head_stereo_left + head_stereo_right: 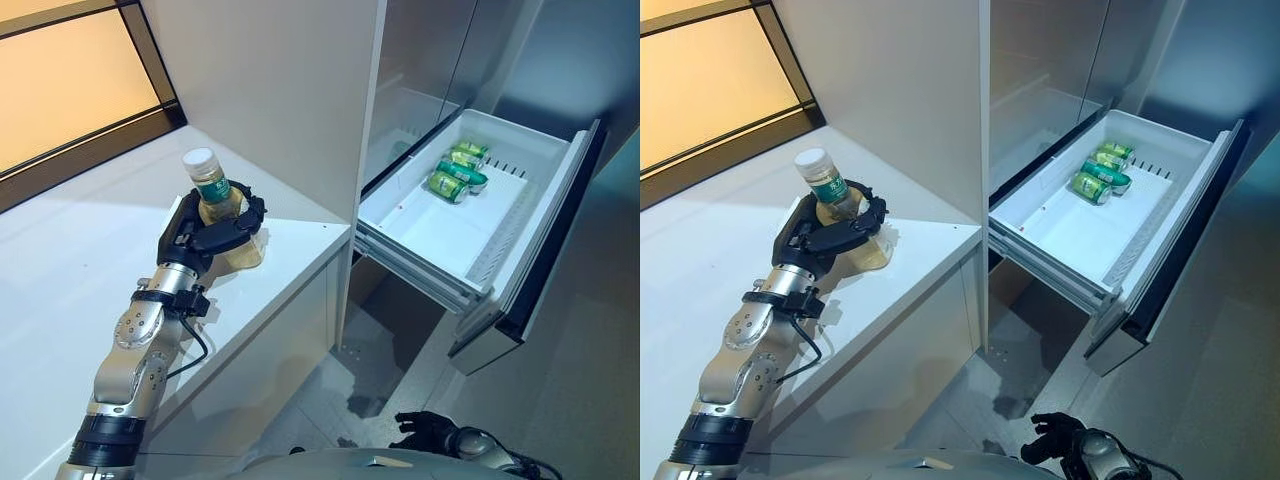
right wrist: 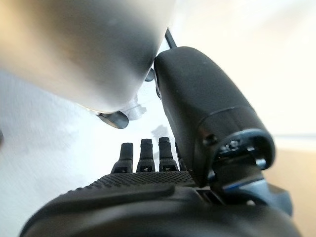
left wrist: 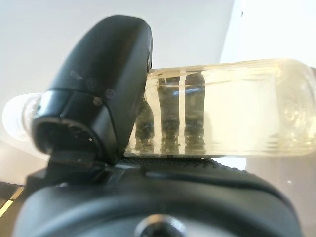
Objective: Put drinks into fridge and close the fridge
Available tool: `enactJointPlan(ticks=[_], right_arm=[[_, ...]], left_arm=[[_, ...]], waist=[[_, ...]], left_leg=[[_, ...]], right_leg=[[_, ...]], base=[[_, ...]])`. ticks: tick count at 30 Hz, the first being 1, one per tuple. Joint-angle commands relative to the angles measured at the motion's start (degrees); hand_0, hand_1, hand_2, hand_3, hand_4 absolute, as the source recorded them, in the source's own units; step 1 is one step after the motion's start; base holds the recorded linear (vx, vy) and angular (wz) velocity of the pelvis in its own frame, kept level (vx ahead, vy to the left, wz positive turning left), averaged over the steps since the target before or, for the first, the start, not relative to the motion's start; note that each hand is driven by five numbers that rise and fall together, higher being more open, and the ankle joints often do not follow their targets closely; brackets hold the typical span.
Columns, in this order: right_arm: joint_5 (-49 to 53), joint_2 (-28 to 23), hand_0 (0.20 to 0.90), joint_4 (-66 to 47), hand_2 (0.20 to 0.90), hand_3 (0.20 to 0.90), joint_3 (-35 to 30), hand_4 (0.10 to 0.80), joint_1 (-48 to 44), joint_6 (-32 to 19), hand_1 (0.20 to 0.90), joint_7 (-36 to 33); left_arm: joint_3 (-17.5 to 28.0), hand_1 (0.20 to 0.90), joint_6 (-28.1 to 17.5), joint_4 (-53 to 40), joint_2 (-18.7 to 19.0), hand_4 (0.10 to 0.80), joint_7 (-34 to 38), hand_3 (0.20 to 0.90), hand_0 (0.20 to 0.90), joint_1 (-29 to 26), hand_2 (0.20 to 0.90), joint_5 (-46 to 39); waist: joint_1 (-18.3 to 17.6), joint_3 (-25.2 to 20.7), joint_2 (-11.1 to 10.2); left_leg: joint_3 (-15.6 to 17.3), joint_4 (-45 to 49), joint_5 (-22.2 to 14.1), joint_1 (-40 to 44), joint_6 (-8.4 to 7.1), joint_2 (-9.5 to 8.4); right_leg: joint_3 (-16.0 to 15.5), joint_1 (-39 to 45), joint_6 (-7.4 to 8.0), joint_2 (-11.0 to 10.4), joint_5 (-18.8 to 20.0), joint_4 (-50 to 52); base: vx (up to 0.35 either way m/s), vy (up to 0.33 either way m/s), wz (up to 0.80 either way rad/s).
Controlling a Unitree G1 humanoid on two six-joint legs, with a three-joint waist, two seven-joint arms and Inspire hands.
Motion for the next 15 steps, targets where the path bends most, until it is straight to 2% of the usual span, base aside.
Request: enactJointPlan(ticks=[1,8,15], right_arm=[[-4.1,-1.6,0.9,-4.5,0.9,0.9,3.7,0.8,-0.6,-1.7,0.9,3.4],[-4.8,-2.9,0.9,-19.4,0.9,0.9,5.6,0.8,-2.0,-1.7,0.9,5.0],[1.9,-4.0,0.9,-28.1,0.9,0.9,4.5,0.8,-2.2,-5.8,0.9,6.7]], left_arm=[[0.6,0.3,-12.7,-8.2,2.2,0.1,-2.7,0.2,0.3,-7.6,0.3,-4.6],[-0.8,0.3,-17.0,-10.2,2.4,0.1,-4.4,0.2,0.3,-9.5,0.3,-5.8],[0.5,0.3,-23.0,-10.8,3.3,0.1,-3.6,0.2,0.3,-11.5,0.3,-4.9]], waist=[[-0.3,-2.5,-1.2],[-0.6,-2.9,-1.3],[-1.4,-3.4,-1.3]], left_leg=[[-3.9,0.1,-3.4,-2.2,0.27,-2.21],[-4.2,0.1,-3.2,-2.0,0.26,-2.25],[-3.8,0.1,-2.8,-2.1,0.24,-2.33]], right_leg=[[-1.7,-1.4,4.17,-0.7,-0.1,0.7],[-1.9,-1.2,4.09,-0.9,0.0,0.8],[-1.4,-1.6,4.11,-0.9,0.4,1.0]], base=[[0.0,0.0,0.0],[0.0,0.0,0.0],[0.0,0.0,0.0]])
